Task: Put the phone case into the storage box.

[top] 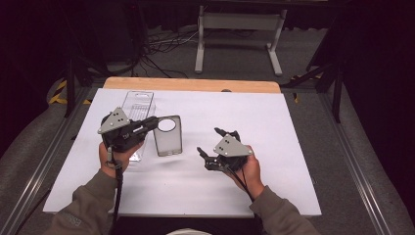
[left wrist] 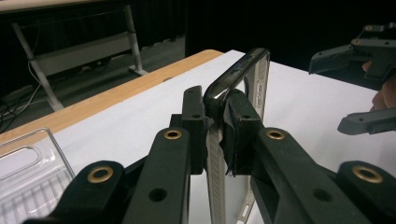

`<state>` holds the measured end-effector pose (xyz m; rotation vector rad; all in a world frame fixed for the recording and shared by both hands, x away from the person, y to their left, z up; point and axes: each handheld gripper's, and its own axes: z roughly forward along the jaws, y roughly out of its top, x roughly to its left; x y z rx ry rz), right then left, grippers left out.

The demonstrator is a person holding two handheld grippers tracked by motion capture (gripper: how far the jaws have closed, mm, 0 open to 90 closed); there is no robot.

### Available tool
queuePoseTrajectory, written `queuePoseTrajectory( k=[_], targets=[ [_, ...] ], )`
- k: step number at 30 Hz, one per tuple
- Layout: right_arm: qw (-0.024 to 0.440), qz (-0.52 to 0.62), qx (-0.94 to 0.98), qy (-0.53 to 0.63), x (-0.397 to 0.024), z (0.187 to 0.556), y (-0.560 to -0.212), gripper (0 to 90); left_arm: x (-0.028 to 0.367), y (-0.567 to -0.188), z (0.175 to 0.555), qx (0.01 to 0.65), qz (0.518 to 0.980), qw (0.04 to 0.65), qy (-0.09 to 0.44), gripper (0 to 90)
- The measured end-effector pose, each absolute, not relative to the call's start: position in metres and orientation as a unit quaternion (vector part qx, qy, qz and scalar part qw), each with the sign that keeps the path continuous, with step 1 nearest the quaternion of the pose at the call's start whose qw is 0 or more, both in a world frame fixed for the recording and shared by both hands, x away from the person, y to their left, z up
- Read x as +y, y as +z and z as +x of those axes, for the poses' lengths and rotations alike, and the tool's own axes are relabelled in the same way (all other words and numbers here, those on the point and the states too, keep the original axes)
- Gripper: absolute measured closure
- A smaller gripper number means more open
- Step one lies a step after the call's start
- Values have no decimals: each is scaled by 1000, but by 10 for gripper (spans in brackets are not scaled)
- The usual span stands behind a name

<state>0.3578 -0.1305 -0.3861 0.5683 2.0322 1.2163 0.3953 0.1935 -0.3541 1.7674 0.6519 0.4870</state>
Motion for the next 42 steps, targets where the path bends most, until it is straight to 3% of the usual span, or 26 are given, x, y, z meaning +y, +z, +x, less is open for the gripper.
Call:
queuePoseTrajectory(
  k=[13, 25, 42],
  targets=[
    [311, 232, 800, 457, -159, 348, -411, 71, 206, -350, 400, 286, 739, 572, 212, 805],
    [288, 239, 808, 454, -184, 333, -423, 60, 213, -344, 405, 288, 732, 577, 220, 805],
    [315, 247, 791, 462, -201, 321, -424, 68, 229, -337, 413, 295, 718, 586, 235, 805]
  ],
)
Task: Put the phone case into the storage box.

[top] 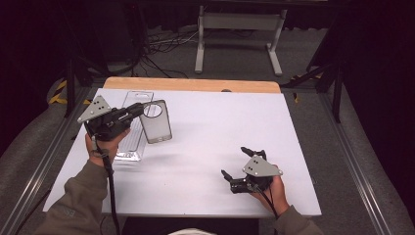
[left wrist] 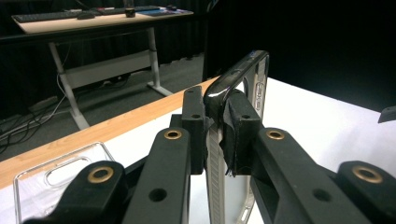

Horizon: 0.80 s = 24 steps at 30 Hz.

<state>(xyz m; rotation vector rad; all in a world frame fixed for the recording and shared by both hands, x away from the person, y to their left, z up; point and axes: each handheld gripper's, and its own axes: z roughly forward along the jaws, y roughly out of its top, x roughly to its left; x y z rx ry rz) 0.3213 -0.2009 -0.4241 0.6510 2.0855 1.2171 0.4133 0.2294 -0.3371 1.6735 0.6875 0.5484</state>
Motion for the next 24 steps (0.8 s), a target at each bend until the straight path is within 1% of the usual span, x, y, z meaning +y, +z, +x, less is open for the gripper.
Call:
queuePoseTrajectory(
  k=[9, 24],
  targets=[
    [322, 250, 789, 460, -205, 318, -424, 89, 240, -331, 414, 300, 707, 591, 245, 806],
    [322, 253, 790, 457, -207, 319, -425, 106, 261, -321, 415, 309, 689, 598, 268, 806]
  ],
)
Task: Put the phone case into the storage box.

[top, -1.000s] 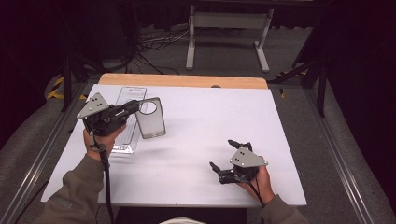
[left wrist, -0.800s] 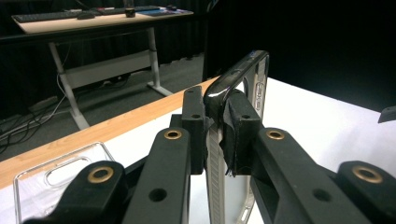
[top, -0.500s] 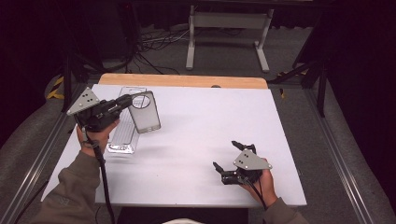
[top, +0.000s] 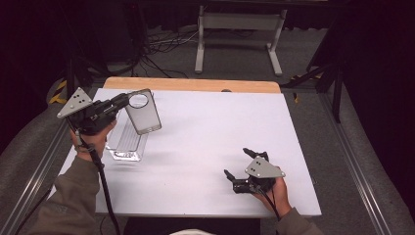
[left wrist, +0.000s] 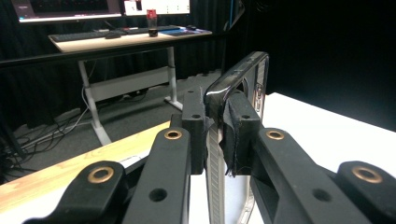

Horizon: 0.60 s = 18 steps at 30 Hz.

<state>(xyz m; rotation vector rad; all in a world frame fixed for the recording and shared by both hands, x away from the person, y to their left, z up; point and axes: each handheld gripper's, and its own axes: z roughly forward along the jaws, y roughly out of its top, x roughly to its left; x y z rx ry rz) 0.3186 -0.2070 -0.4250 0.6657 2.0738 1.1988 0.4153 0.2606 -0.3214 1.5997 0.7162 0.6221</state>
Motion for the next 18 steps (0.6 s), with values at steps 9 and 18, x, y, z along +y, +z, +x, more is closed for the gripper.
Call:
queuePoseTrajectory(
  k=[9, 18],
  targets=[
    [322, 259, 787, 459, -210, 320, -424, 112, 267, -319, 427, 309, 693, 589, 277, 807],
    [326, 268, 785, 453, -213, 319, -425, 121, 271, -312, 436, 312, 695, 579, 291, 806]
  ],
)
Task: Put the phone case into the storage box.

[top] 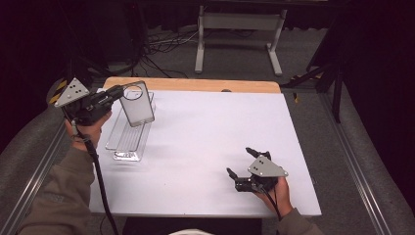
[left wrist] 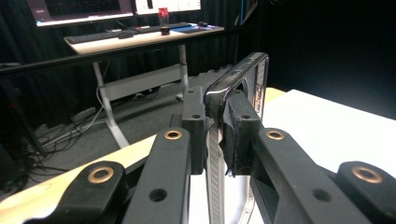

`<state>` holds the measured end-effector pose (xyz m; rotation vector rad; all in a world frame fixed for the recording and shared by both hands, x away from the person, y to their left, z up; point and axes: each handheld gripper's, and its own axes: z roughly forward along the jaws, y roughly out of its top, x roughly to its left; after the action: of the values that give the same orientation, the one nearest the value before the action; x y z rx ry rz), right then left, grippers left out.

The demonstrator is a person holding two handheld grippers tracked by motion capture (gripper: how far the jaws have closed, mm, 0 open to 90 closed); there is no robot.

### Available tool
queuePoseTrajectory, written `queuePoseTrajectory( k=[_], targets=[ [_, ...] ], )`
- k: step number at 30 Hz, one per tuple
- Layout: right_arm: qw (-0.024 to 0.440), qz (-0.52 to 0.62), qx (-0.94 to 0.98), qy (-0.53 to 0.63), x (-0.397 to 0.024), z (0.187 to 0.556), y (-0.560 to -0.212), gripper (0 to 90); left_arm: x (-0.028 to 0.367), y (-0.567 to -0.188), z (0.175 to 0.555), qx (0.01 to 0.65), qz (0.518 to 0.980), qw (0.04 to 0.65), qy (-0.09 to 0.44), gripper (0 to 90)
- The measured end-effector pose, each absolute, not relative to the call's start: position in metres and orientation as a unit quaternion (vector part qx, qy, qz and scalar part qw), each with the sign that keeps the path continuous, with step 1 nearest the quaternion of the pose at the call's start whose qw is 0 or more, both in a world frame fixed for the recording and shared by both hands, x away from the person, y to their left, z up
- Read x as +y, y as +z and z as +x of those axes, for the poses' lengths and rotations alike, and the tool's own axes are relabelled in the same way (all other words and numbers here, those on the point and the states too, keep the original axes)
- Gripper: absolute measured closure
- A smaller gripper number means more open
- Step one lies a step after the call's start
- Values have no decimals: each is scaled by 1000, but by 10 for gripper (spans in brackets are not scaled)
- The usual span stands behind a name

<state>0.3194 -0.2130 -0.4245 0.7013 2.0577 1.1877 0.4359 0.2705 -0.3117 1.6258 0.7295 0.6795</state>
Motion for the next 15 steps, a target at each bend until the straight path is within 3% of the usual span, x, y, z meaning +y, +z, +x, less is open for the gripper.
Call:
queuePoseTrajectory(
  k=[15],
  targets=[
    [329, 278, 782, 450, -219, 315, -425, 126, 272, -304, 464, 318, 707, 553, 305, 806]
  ],
)
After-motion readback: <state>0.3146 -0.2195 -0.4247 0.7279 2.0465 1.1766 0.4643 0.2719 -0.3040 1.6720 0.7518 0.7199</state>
